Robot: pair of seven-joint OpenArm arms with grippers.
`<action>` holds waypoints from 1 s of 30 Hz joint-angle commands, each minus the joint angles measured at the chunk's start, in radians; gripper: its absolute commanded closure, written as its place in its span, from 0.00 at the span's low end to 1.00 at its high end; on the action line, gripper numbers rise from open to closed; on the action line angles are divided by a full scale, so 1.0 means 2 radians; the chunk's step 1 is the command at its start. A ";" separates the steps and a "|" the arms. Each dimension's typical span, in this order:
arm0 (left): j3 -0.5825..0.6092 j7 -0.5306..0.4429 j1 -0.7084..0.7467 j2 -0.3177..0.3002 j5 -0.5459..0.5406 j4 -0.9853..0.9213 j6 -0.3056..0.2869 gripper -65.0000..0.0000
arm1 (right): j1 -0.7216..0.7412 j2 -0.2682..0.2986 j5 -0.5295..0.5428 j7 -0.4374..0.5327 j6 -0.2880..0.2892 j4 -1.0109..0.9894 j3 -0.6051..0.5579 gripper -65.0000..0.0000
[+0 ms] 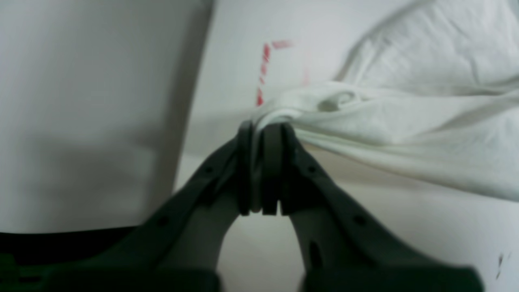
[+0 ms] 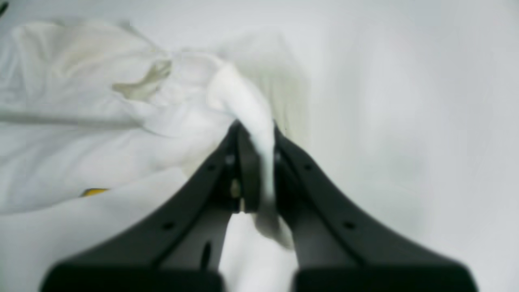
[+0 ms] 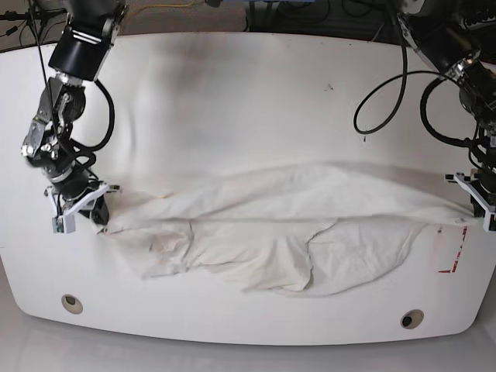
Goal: Fold the T-shirt properly
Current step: 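Pull both grippers apart to stretch the shirt between them, then open the right gripper and release its edge of the shirt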
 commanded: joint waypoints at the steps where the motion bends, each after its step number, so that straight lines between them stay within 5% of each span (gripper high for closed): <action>1: -0.003 -0.020 0.014 -0.013 0.002 0.009 0.005 0.99 | -0.015 0.008 0.007 0.033 -0.001 0.010 0.004 0.99; 14: -0.003 -0.021 0.087 -0.019 0.003 0.008 -0.036 0.99 | -0.106 -0.008 0.008 0.054 -0.001 0.010 0.004 0.99; 30: -0.006 -0.021 0.149 -0.051 0.002 0.008 -0.038 0.99 | -0.155 -0.009 0.008 0.059 -0.001 0.009 0.004 0.99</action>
